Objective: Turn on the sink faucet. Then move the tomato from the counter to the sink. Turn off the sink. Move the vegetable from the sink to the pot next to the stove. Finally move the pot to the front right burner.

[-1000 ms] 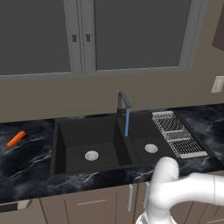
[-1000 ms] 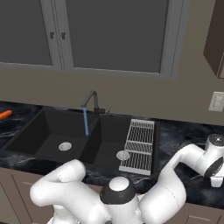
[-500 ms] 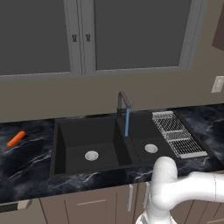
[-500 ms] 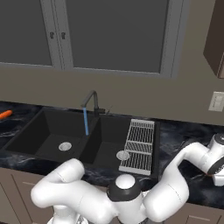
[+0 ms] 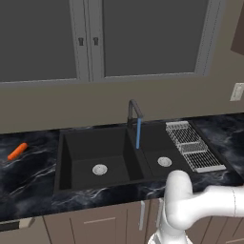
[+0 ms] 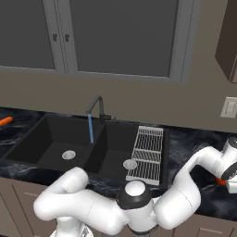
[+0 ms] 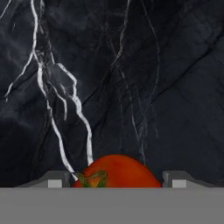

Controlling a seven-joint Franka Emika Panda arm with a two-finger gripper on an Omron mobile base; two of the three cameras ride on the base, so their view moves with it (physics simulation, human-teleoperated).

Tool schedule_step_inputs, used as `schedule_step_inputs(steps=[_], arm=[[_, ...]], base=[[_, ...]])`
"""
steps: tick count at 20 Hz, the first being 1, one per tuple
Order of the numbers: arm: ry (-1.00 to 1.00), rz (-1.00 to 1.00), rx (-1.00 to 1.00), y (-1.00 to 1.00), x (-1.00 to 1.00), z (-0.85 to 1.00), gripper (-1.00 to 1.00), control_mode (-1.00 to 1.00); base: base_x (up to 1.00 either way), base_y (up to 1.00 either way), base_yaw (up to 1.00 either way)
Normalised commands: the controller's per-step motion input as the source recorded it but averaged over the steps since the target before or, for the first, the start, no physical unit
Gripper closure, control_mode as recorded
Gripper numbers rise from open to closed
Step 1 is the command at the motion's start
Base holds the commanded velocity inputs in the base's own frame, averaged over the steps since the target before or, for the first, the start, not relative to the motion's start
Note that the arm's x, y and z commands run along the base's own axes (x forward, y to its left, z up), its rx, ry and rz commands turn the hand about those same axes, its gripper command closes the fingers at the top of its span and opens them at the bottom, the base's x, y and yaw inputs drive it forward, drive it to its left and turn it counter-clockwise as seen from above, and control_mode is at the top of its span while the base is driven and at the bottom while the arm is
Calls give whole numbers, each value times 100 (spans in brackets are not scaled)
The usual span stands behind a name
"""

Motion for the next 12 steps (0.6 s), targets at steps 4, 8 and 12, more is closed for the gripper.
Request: schedule_step_inputs(steps=[4,8,12], arm=[[0,0,0,9,-8,0,100,-100],[-3,0,-5,40,-29,21,100,-100],[-7,1,-10,69,-33,46,100,-100]], base=[[0,0,0],[0,0,0],[0,0,0]])
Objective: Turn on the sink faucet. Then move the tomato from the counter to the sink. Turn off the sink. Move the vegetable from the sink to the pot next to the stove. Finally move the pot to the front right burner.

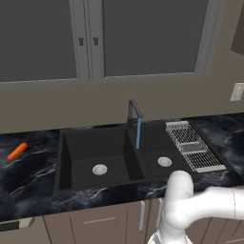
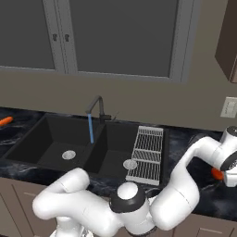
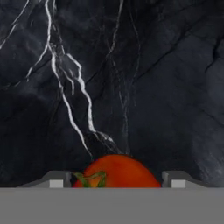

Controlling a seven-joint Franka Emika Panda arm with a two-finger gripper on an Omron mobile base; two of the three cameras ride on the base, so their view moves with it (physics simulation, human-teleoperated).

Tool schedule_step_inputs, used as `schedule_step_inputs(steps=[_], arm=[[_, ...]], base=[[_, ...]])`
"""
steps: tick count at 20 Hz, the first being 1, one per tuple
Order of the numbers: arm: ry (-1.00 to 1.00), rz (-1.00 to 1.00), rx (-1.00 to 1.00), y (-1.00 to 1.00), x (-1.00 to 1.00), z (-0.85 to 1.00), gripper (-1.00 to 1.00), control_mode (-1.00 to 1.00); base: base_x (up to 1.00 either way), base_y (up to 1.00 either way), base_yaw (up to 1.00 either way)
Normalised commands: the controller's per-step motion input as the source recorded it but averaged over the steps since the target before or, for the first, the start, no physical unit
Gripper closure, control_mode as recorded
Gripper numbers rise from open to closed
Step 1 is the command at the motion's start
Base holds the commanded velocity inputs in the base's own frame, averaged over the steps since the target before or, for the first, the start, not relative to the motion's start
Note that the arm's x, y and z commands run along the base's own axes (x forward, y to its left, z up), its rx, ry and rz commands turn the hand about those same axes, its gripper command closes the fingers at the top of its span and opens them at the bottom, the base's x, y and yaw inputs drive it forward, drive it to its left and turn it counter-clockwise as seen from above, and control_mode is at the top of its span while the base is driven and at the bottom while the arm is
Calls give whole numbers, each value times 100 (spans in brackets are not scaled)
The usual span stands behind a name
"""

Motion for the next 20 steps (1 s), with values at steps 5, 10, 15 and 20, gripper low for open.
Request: schedule_step_inputs(steps=[5,10,15,20], arm=[[-6,5,-15,96,-26,36,100,-100],[-1,12,-15,100,-9,6,100,-100],[0,20,-9,100,0,3,100,-100],[0,27,-2,100,5,10,100,-100]], base=[[0,0,0],[0,0,0],[0,0,0],[0,0,0]])
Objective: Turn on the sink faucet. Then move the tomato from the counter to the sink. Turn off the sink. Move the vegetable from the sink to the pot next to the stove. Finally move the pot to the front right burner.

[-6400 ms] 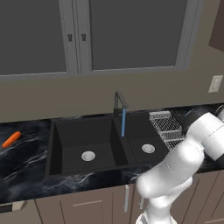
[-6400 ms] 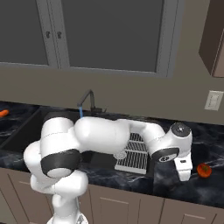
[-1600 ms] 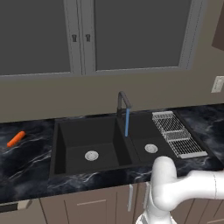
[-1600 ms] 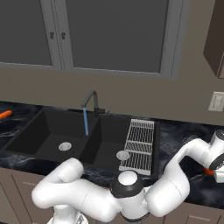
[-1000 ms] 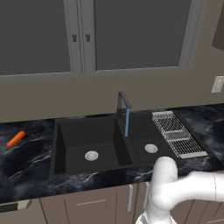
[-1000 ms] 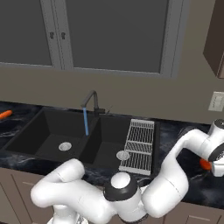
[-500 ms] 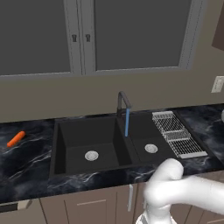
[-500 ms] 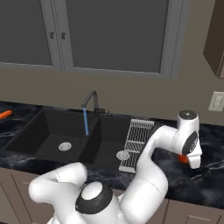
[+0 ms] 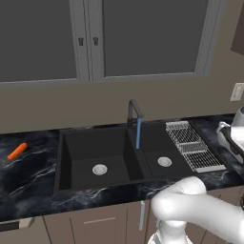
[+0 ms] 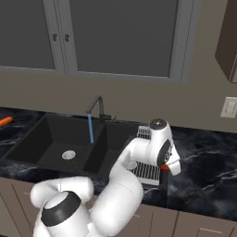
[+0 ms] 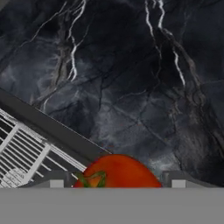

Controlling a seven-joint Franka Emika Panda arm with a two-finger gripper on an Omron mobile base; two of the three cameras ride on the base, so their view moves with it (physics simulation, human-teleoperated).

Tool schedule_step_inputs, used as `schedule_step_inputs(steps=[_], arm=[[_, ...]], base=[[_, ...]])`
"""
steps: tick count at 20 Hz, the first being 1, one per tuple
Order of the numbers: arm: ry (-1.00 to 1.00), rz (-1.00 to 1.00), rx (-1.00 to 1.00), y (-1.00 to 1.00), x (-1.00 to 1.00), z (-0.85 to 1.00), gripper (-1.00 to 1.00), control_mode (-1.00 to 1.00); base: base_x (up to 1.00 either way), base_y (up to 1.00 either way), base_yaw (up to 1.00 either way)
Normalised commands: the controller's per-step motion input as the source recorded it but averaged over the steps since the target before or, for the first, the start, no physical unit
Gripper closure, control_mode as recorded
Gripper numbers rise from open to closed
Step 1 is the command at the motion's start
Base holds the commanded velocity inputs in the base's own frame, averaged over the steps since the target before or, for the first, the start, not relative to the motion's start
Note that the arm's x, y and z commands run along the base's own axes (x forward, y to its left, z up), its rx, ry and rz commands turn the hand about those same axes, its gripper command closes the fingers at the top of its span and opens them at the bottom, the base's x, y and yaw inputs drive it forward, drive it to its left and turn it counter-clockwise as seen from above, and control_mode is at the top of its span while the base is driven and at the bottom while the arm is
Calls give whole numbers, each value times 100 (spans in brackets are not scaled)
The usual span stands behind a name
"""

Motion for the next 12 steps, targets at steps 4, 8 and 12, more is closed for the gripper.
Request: schedule_step_inputs(steps=[4,8,12], arm=[[6,36,0,99,13,2,100,-100],[6,37,0,94,18,0,100,-100],[7,36,0,95,20,0,100,-100]], base=[[0,0,0],[0,0,0],[0,0,0]])
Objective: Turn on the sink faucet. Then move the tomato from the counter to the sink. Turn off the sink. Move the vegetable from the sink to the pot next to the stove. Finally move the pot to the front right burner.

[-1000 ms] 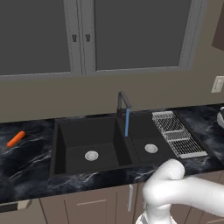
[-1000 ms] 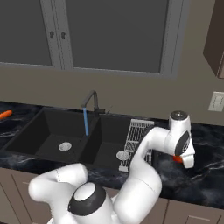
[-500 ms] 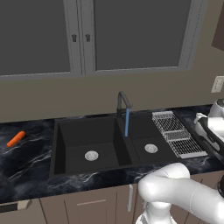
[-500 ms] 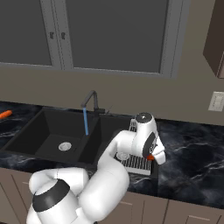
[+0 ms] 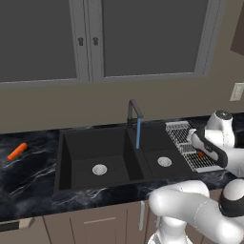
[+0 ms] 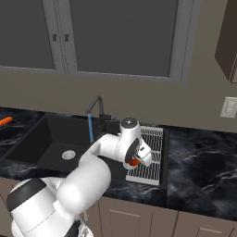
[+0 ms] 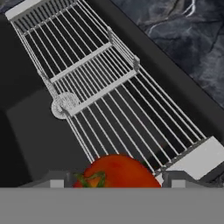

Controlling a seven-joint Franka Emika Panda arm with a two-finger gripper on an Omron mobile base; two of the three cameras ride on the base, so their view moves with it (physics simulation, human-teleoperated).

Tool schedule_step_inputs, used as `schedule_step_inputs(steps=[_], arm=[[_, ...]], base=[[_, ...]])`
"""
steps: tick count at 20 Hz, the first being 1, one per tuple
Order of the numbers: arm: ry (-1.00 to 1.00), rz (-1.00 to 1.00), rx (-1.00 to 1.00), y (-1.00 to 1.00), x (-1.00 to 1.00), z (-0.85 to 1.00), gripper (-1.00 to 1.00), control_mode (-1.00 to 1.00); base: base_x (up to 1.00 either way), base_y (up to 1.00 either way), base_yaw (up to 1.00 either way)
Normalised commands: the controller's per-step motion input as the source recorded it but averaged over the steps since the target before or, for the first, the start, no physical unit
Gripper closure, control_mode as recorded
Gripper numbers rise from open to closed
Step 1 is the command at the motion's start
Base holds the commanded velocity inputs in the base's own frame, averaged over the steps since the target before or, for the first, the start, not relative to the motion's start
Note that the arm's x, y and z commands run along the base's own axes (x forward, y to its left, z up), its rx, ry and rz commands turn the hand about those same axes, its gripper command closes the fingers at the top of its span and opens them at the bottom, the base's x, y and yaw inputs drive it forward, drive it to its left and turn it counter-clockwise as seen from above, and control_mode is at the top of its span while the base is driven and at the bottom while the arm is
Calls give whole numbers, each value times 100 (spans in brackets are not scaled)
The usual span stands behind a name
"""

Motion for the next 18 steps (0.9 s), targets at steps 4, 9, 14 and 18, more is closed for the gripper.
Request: schedule_step_inputs(steps=[4,9,14,18], arm=[[7,36,0,93,25,0,100,-100],[9,34,0,94,29,0,100,-100],[10,33,0,96,29,0,100,-100],[10,33,0,96,28,0,100,-100]], base=[[0,0,0],[0,0,0],[0,0,0],[0,0,0]])
